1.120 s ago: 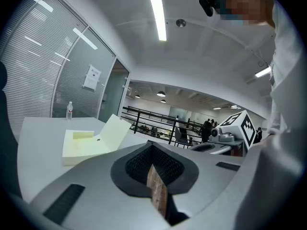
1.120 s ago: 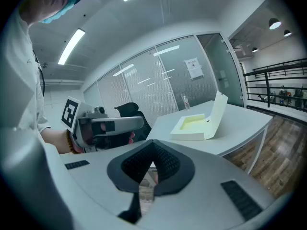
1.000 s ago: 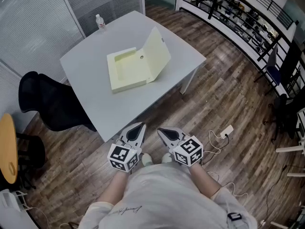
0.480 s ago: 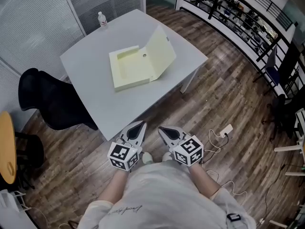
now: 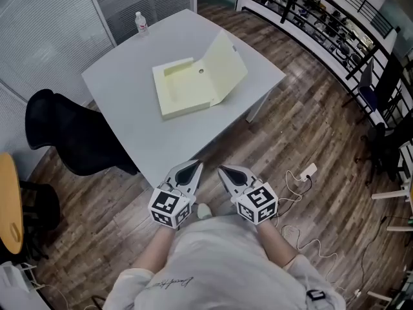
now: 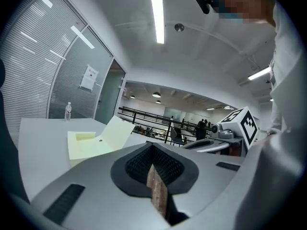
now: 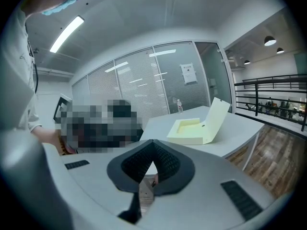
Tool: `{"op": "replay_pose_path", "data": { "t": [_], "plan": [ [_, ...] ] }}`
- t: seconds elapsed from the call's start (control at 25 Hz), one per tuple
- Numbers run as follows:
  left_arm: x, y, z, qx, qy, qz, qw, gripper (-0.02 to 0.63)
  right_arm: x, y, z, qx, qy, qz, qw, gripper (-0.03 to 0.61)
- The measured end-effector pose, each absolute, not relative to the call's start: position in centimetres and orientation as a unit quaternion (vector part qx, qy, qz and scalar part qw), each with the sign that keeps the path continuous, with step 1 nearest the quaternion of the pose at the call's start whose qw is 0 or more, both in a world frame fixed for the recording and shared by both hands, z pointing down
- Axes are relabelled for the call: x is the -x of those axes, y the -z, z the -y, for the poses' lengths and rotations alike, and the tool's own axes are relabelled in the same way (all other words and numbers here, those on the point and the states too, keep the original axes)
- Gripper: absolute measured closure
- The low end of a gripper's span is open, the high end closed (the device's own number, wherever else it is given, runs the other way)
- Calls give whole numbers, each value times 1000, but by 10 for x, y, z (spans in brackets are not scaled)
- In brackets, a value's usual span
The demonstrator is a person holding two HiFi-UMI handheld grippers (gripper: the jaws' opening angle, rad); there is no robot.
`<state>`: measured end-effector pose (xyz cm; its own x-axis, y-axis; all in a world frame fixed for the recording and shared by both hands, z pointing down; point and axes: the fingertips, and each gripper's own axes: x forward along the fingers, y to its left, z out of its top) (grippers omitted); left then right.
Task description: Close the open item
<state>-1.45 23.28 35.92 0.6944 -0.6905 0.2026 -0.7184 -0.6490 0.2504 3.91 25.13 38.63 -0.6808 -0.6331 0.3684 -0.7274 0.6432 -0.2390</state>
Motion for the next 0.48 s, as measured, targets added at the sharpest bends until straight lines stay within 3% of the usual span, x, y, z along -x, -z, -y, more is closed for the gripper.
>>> {"op": "replay_pose_path", "data": {
  "t": [0.48],
  "plan": [
    [30, -363, -225, -909, -31, 382, 164, 606, -28, -382, -243, -386, -183, 895, 129, 565]
  ]
}}
